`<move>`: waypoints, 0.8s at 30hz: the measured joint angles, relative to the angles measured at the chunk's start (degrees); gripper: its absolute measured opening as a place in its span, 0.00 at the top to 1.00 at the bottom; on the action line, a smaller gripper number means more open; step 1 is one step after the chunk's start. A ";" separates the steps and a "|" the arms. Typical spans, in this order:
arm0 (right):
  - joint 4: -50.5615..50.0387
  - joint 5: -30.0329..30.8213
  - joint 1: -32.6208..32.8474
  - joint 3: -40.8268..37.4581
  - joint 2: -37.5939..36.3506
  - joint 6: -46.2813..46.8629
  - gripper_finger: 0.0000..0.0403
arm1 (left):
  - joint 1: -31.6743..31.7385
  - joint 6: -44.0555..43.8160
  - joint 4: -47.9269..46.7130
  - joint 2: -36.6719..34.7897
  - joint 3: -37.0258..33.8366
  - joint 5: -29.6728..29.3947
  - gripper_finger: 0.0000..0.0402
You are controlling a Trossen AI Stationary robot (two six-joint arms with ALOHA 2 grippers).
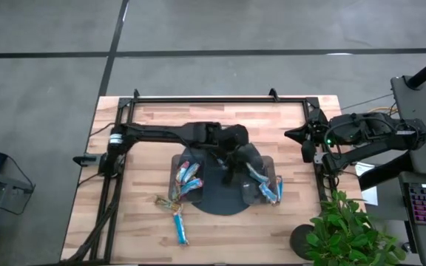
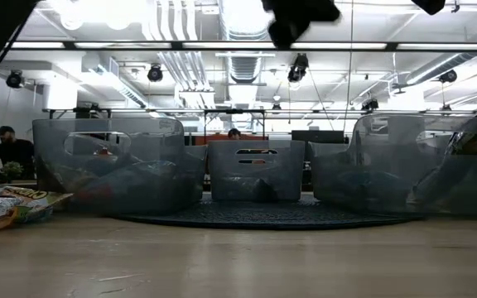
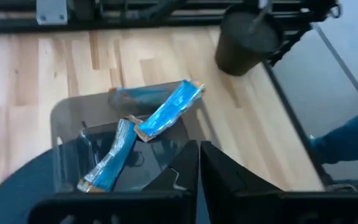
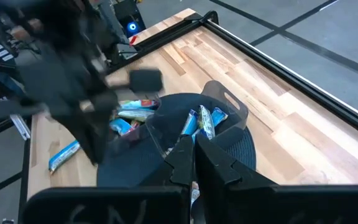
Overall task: Pick and place Granola Bars by type
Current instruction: Put the yellow granola bar into the bottom right black bin
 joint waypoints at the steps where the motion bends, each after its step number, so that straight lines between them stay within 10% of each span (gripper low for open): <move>1: 0.01 0.00 0.00 -0.04 0.00 -0.03 0.98 | -0.05 0.34 -0.95 -1.20 0.00 0.00 1.00; 13: 0.01 0.00 0.00 -0.13 0.02 -0.12 0.98 | -0.68 0.56 -4.08 -15.67 -5.13 -3.40 1.00; 24: 0.01 -0.13 0.00 -0.17 0.51 -0.24 0.98 | -1.91 -3.30 -2.01 -29.13 -24.57 -7.45 1.00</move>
